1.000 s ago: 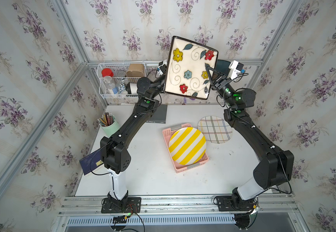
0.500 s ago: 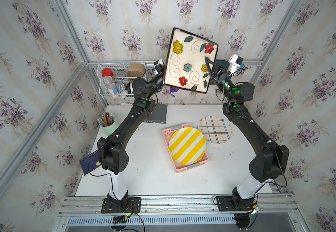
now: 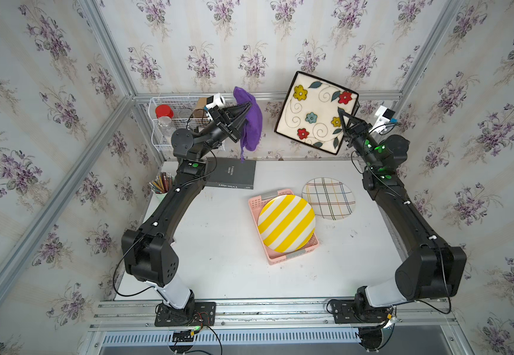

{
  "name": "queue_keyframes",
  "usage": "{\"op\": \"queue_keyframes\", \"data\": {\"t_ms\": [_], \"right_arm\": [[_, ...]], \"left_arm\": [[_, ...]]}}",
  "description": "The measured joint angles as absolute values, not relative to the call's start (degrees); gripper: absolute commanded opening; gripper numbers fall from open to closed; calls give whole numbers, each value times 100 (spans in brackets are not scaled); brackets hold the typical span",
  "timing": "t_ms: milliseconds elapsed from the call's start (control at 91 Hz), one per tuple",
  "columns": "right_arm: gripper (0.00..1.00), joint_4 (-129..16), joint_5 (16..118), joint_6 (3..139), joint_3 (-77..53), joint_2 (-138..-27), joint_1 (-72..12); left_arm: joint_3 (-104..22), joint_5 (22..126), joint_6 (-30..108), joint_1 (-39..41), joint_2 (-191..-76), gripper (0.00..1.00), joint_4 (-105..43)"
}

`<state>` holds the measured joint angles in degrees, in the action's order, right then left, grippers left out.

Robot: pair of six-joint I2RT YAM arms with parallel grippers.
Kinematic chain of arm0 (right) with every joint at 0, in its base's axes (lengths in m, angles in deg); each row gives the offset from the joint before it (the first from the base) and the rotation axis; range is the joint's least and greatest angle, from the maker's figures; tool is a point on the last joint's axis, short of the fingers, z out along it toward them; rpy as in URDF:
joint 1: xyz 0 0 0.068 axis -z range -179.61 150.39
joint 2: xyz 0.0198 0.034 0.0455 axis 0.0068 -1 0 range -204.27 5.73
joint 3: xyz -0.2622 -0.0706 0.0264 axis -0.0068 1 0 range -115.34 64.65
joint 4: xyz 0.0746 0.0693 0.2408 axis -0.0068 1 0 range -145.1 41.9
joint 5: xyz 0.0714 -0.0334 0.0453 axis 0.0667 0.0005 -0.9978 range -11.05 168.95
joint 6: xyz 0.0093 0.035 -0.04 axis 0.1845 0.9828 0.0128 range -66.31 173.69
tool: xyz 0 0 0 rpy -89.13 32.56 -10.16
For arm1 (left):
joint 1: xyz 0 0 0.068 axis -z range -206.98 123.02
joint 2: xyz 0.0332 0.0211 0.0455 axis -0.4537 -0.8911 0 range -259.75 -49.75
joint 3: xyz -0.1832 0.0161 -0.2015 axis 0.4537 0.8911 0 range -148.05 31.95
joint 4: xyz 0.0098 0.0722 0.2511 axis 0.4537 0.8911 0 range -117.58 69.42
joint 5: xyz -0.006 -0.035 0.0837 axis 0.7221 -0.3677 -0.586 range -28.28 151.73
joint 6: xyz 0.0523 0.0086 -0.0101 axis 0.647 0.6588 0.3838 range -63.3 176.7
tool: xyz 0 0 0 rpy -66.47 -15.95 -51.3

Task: Wipe the wet plate dry
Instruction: Wipe the plate with towel.

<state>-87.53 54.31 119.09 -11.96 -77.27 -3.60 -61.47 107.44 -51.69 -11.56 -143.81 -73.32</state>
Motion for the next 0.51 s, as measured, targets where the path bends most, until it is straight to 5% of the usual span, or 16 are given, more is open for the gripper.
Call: {"op": "queue_keyframes", "data": {"t_ms": [341, 506], "right_arm": [[0, -7631, 5527, 11345, -84, -6870, -390], [0, -7356, 5597, 11328, 122, -6870, -760]], "left_arm": [[-7218, 11391, -477, -387, -14186, 0, -2586], [-7463, 11236, 642, 20, -14608, 0, -1273]]}}
